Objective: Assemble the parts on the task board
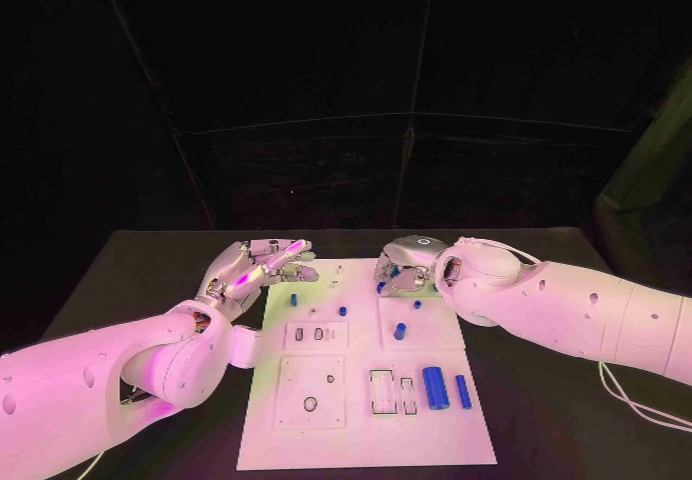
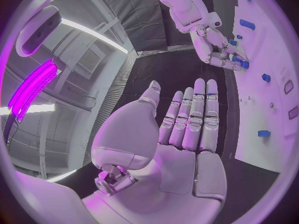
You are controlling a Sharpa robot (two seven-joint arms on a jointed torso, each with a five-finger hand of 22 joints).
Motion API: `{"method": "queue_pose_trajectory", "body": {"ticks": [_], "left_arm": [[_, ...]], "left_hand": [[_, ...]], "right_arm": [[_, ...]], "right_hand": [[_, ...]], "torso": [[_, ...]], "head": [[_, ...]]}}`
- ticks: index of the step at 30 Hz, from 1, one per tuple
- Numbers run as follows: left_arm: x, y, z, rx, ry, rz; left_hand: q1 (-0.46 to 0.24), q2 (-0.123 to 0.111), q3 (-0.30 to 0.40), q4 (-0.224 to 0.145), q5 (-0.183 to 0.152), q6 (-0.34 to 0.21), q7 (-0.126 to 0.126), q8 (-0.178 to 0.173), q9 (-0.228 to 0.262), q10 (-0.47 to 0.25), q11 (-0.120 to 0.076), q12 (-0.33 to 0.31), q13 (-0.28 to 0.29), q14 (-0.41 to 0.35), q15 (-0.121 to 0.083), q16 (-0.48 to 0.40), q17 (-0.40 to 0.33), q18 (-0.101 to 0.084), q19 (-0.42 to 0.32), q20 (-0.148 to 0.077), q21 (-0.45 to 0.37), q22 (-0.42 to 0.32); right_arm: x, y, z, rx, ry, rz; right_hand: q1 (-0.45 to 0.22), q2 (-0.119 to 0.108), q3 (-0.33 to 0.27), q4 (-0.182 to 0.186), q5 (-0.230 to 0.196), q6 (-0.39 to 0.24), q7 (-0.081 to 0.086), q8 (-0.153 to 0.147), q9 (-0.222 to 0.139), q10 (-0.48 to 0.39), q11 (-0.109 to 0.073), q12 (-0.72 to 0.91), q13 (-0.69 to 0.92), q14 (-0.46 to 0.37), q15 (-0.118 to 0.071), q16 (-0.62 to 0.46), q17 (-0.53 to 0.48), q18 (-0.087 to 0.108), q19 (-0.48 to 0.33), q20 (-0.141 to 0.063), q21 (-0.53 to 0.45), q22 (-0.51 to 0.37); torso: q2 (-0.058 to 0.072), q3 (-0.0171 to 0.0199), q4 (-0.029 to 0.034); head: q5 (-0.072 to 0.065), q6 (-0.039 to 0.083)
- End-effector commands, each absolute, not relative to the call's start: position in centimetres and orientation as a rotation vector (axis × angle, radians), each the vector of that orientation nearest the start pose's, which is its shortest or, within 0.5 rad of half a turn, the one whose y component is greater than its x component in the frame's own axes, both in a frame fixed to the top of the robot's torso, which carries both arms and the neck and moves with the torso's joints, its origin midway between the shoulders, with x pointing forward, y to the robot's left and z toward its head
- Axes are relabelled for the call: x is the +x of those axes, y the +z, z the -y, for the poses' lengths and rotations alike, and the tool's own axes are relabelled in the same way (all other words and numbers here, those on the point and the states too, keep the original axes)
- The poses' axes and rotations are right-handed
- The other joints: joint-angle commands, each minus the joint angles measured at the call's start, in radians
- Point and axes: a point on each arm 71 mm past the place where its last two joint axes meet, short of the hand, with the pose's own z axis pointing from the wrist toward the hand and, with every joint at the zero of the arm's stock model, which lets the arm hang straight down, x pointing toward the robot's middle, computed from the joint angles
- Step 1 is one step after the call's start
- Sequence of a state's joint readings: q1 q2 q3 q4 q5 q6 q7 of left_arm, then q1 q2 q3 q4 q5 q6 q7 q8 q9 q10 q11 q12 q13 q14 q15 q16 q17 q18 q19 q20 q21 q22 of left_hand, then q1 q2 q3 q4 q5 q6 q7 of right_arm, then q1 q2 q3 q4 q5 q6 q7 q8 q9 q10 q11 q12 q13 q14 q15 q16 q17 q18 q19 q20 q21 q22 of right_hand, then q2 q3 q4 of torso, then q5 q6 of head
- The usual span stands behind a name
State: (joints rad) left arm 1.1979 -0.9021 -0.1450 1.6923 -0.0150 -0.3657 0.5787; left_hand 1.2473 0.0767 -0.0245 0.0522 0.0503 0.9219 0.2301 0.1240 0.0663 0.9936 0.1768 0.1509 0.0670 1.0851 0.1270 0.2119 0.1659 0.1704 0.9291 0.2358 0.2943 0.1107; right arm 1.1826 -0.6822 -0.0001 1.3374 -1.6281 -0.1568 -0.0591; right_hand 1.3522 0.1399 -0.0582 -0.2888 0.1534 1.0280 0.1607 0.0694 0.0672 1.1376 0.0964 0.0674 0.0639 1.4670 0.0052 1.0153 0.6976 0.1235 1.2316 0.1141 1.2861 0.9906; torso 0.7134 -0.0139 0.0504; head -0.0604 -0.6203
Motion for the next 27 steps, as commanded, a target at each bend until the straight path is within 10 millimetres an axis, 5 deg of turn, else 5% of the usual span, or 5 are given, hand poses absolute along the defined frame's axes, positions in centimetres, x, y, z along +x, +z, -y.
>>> {"method": "queue_pose_trajectory", "body": {"ticks": [1,16,27], "left_arm": [[44.1,-19.06,-19.15,-1.009,-1.659,-1.394],[44.2,-19.15,-19.45,-1.015,-1.655,-1.405],[44.22,-19.2,-19.47,-1.018,-1.656,-1.412]], "left_hand": [[0.005,0.005,-0.001,-0.007,0.006,0.002,0.003,-0.006,-0.002,0.003,0.001,-0.005,-0.002,0.005,-0.001,-0.008,0.001,0.013,0.008,0.001,-0.006,-0.002],[0.007,0.007,0.0,-0.01,0.006,0.002,0.003,-0.01,-0.002,0.003,0.002,-0.009,-0.002,0.005,0.0,-0.012,0.003,0.013,0.01,0.001,-0.009,-0.004],[0.012,0.011,0.002,-0.016,0.006,0.002,0.004,-0.013,-0.002,0.003,0.002,-0.013,-0.002,0.007,0.0,-0.017,0.005,0.013,0.012,0.001,-0.012,-0.007]], "right_arm": [[51.62,-19.88,16.48,-0.399,0.552,-1.74],[51.99,-20.14,16.22,-0.411,0.522,-1.751],[51.96,-19.67,15.98,-0.402,0.54,-1.687]], "right_hand": [[0.003,0.01,0.016,-0.001,0.001,-0.005,0.001,-0.005,-0.001,0.003,0.0,-0.004,-0.001,0.018,0.002,0.024,0.023,-0.016,0.01,0.001,0.013,0.018],[0.02,0.014,0.078,-0.003,-0.009,-0.003,0.003,-0.005,-0.002,-0.001,0.002,-0.004,-0.001,0.007,0.005,0.094,0.079,-0.022,0.019,0.005,0.053,0.07],[0.027,0.01,0.19,0.001,-0.034,0.039,0.001,0.002,0.001,0.047,-0.003,-0.001,0.0,0.0,0.0,0.142,0.112,-0.029,0.035,0.0,0.089,0.121]], "torso": [[0.003,0.0002,0.001],[0.011,0.001,0.0034],[0.012,0.0007,0.0038]], "head": [[-0.002,-0.001],[-0.002,-0.008],[-0.002,-0.009]]}}
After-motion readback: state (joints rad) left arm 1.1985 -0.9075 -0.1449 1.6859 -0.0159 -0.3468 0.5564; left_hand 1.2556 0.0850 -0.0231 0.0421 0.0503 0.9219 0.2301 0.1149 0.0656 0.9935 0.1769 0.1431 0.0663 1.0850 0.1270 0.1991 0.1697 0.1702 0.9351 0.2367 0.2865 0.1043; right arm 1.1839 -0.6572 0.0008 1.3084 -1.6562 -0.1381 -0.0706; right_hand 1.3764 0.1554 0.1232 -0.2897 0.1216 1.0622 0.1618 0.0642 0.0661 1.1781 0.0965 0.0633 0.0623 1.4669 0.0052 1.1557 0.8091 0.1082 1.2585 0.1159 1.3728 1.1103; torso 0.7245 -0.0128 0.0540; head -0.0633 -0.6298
